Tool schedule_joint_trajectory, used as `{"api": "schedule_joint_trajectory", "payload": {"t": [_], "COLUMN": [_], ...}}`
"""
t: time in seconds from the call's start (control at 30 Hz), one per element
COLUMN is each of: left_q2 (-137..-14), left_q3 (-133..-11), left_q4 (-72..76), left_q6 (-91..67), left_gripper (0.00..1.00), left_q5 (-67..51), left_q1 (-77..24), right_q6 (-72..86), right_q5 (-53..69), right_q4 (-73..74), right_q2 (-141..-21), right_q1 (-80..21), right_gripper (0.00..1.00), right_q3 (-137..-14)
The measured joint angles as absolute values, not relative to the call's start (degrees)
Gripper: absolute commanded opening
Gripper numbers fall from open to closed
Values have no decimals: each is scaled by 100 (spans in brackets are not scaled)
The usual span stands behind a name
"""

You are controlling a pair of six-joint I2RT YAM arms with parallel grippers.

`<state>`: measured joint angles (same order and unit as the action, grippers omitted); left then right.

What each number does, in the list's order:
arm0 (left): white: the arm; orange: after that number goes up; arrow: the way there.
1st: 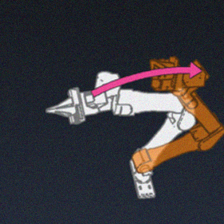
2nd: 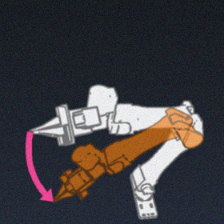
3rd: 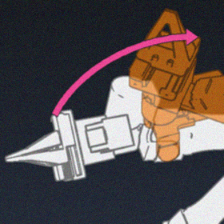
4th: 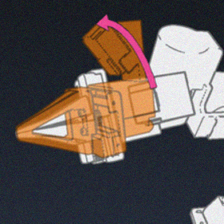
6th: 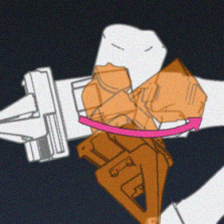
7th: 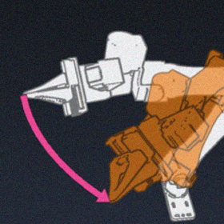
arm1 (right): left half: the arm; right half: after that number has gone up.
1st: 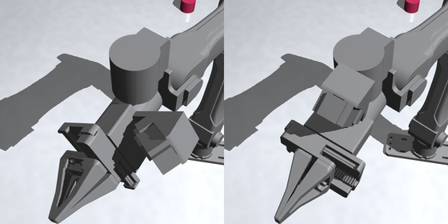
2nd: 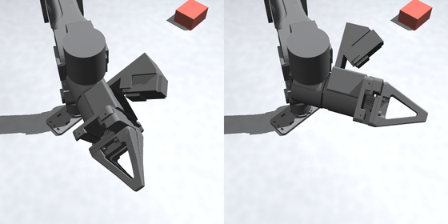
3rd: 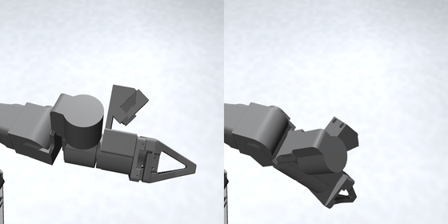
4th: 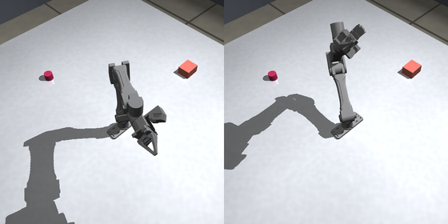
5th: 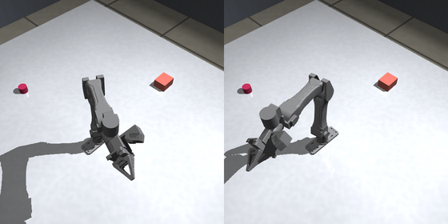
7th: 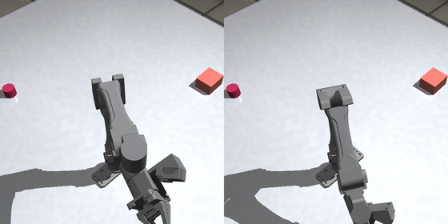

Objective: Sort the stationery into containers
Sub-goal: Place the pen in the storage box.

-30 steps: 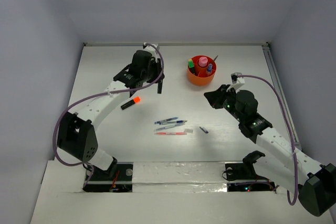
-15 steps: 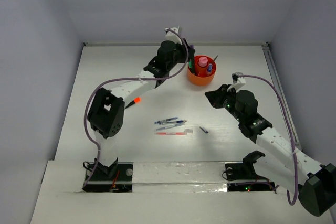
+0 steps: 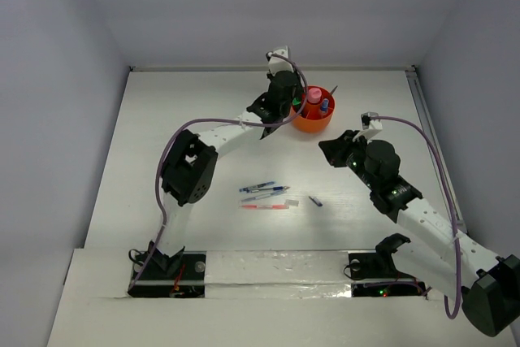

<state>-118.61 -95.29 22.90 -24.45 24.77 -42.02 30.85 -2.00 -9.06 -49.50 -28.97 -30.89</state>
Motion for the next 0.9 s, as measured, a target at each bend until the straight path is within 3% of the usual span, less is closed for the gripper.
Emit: {"api": "schedule_joint_trajectory", "payload": {"t": [0.8,0.9], "left_q2": [-12300,-12394], "left_q3": [-9070,-9041], "left_q4": [3208,3236], "left_q6": [-2189,-2154], "left_gripper": [0,7], "left_q5": [3463,3546], "left_q1": [-4646,-4689], "right_q6": [3085,3085], "right_q5": [-261,-261], "right_q4": [-945,-945], "right_q2": [-4952,-4952], "right_q1": [-2897,-2897], "right_gripper": [14,13], "right_q3": [-3000,-3000]}}
